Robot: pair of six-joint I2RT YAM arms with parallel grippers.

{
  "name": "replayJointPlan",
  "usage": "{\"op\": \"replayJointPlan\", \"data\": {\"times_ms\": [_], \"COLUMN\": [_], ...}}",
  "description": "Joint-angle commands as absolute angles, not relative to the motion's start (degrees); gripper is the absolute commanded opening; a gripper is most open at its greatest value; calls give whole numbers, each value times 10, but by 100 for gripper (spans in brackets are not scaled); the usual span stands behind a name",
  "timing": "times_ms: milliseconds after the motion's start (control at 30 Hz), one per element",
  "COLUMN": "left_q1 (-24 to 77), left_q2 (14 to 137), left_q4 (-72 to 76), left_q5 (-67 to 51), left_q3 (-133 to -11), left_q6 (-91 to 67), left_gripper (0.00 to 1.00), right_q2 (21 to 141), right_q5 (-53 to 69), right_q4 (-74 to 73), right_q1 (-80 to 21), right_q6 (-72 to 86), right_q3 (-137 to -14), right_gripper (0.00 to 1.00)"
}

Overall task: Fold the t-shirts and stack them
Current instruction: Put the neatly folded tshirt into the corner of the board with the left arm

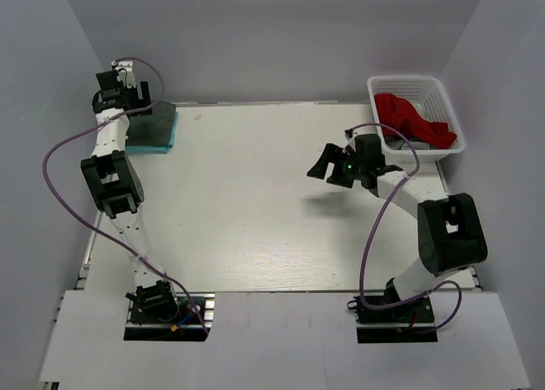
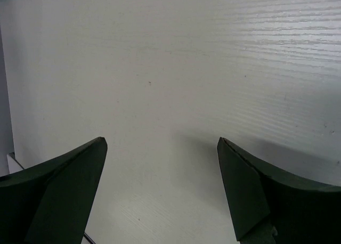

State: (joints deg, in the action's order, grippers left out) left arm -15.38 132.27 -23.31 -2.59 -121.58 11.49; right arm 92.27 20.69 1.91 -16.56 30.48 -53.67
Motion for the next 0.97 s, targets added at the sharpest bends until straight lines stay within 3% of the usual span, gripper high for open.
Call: {"op": "replayJointPlan", "data": {"times_ms": [0,200,333,433,533,733,933], "left_q1": [-137,-58,9,57,86,118,129], "left_q2": [1228,1001,828,736,721,634,581], "left_q4": [-278,-123,34,189,197,132,93], "left_q5": [-134,-172,-205,-306,-345,-309,-280], "left_q3": [-1189,-874,-554,-391,-334,-283,-278], "left_q6": [32,-77,-207,-274,-297,-277,-258], "left_gripper": [99,99,99,99,99,99,99], "right_q2": [871,775,675,595,538,477,453], "right_q5": [197,181,178,178,174,129,178], "right_q4": [44,74,132,128,119,92,115], "right_q1": [-168,-166,-167,-166,-164,-163,-164], "right_q6": [301,294,317,303,298,292,287], "right_q3": [-515,-417,-327,-252,-214,-186,-167], "right_gripper": [90,90,90,90,90,90,90]}}
